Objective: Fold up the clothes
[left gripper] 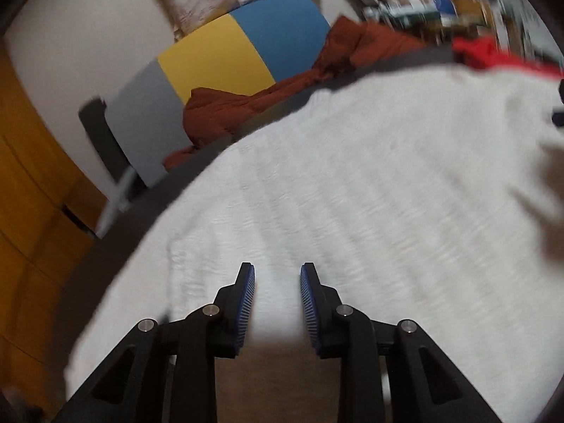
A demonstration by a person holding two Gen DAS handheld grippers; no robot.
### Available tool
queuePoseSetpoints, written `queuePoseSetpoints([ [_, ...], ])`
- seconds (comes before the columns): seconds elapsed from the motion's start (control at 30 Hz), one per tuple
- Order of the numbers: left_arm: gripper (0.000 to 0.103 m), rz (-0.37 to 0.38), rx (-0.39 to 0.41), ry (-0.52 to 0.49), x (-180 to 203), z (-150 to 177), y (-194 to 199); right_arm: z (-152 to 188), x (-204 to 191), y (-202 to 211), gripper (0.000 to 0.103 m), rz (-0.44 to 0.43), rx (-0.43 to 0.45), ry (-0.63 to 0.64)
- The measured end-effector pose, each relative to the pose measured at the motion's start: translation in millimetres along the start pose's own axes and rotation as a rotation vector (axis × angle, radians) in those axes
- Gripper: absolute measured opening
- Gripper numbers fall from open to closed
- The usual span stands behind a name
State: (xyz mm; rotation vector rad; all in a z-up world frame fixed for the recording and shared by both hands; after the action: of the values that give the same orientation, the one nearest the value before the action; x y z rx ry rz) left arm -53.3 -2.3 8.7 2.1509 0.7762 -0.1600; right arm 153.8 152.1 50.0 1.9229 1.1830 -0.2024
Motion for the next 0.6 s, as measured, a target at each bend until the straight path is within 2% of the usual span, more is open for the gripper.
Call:
queuePoseSetpoints([
  [0.1, 0.029, 0.059, -0.015, 0.153, -9.7, 1.9, -8.0, -14.3, 58.2, 26.8, 0.092, 0.033, 0.088, -0.263],
  [0.2, 0.042, 0.122, -0.028, 0.310, -21.7, 5.5, -14.6, -17.0, 108.0, 32.2, 0.092, 0.095, 0.088, -0.463],
  [0.27, 0.043, 0.205, -0.024, 0.417, -35.9, 14.1, -16.3, -12.9, 133.9, 36.6, 0.092, 0.096, 0.123, -0.594],
  [0.3, 0.043, 0.233, -0.021, 0.446, -39.8, 16.5, -17.3, -10.0, 144.2, 38.9, 0.090, 0.075, 0.152, -0.655],
  [0.37, 0.043, 0.245, -0.018, 0.457, -40.4, 17.6, -18.5, -17.8, 150.6, 36.6, 0.090, 0.073, 0.174, -0.674],
  [0.43, 0.043, 0.215, -0.017, 0.430, -35.0, 15.9, -17.9, -27.6, 154.7, 33.2, 0.066, 0.076, 0.191, -0.678],
  [0.47, 0.043, 0.200, -0.017, 0.416, -32.3, 15.1, -17.6, -36.8, 154.7, 30.3, 0.041, 0.092, 0.188, -0.653],
  [0.5, 0.043, 0.196, -0.016, 0.413, -31.7, 14.8, -17.8, -47.4, 153.9, 27.0, 0.024, 0.113, 0.182, -0.619],
  [0.6, 0.043, 0.211, -0.014, 0.428, -34.0, 14.9, -19.6, -80.7, 149.9, 20.9, 0.012, 0.170, 0.179, -0.505],
])
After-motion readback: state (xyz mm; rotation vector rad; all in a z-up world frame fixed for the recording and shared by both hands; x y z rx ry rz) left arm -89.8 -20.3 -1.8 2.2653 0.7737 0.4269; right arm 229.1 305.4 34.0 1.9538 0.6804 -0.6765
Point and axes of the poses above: each gripper's, at about its wrist camera, not at the fingertips, and y roughly against the way its jaws point, x to its right, z to its underside, the point moved 2 cm from there along -y, roughly the way its jaws point, and after that the axes turned 2 degrees about -z, right-handed, at the moved point
